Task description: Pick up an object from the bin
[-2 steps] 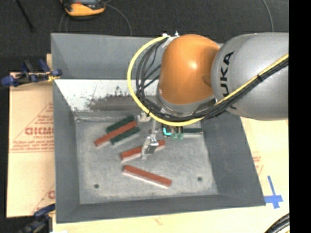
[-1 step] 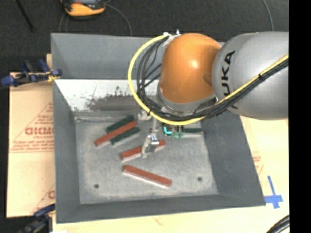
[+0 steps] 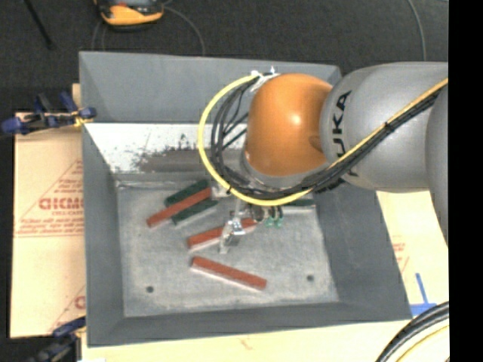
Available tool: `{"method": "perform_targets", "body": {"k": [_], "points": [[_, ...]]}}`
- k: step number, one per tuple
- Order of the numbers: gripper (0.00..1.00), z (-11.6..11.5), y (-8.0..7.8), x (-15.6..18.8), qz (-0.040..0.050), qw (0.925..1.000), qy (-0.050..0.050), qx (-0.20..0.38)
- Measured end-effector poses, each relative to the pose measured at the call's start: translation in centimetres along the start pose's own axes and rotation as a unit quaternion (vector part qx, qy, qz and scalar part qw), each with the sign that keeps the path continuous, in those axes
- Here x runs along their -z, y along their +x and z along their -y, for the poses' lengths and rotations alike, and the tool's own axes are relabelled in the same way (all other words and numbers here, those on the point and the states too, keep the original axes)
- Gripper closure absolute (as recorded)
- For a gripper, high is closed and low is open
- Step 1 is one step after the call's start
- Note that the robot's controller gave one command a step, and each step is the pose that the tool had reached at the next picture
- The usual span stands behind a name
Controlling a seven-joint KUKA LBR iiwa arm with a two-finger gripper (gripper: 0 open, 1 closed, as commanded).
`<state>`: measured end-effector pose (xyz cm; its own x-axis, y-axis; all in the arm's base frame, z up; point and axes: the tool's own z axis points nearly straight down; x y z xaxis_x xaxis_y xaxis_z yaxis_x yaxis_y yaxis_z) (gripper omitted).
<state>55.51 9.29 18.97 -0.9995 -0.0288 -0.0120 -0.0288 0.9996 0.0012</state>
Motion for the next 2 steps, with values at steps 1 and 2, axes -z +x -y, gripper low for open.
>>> {"method": "perform_targets", "body": {"k": [1, 2], "points": [[1.00, 2.40, -1.25, -10.63, -0.0064, 0.9999, 0.000, -0.012], [1.00, 2.41, -1.26, -10.63, -0.0063, 0.9999, 0.000, -0.012]]}}
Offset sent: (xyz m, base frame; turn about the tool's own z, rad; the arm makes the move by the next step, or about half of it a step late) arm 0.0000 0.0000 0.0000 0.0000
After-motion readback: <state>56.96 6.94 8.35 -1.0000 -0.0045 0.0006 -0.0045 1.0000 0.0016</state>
